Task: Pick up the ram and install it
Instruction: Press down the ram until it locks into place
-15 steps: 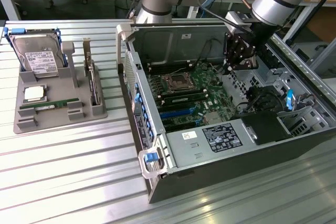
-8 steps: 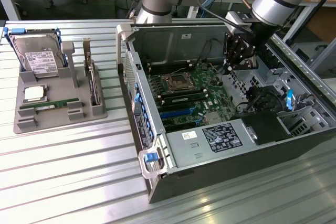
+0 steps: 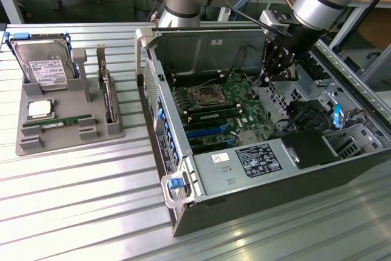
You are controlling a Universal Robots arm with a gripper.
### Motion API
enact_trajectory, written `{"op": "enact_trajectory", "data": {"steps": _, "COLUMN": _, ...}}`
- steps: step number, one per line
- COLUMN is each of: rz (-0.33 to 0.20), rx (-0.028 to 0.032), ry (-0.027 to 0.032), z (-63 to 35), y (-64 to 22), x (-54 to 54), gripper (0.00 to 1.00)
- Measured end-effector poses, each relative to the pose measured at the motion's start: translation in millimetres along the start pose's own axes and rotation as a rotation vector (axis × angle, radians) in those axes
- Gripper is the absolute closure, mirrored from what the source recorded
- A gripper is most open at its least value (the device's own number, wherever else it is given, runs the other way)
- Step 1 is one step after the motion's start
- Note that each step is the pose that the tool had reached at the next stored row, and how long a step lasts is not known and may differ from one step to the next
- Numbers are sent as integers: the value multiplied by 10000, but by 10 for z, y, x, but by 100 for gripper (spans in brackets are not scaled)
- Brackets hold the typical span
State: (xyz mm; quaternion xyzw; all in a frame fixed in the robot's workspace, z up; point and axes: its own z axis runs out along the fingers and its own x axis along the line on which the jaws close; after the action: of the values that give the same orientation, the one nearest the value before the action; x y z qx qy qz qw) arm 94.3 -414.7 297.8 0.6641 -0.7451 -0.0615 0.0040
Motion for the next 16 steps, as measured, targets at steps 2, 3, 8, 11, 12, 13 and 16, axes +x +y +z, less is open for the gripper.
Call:
{"op": "enact_trajectory", "data": {"steps": 2, "rz": 469, "rx": 39, "ry": -22, "z": 3, "y": 0, "x": -1, "gripper": 89}}
{"op": "enact_trajectory", "data": {"steps": 3, "rz": 735, "rx": 59, "ry": -41, "z": 4, "y": 0, "x": -1, "gripper": 89}}
{"op": "enact_trajectory", "data": {"steps": 8, "rz": 1805, "rx": 151, "ry": -75, "z": 7, "y": -6, "x": 0, "gripper": 89}}
{"op": "enact_trajectory", "data": {"steps": 11, "rz": 2434, "rx": 209, "ry": -69, "z": 9, "y": -13, "x": -1, "gripper": 89}}
{"op": "enact_trajectory", "data": {"steps": 12, "rz": 2800, "rx": 241, "ry": -73, "z": 13, "y": -16, "x": -1, "gripper": 89}}
{"op": "enact_trajectory", "data": {"steps": 13, "rz": 3051, "rx": 263, "ry": -79, "z": 15, "y": -18, "x": -1, "gripper": 89}}
{"op": "enact_trajectory", "data": {"steps": 16, "rz": 3565, "rx": 304, "ry": -100, "z": 20, "y": -21, "x": -1, "gripper": 89}}
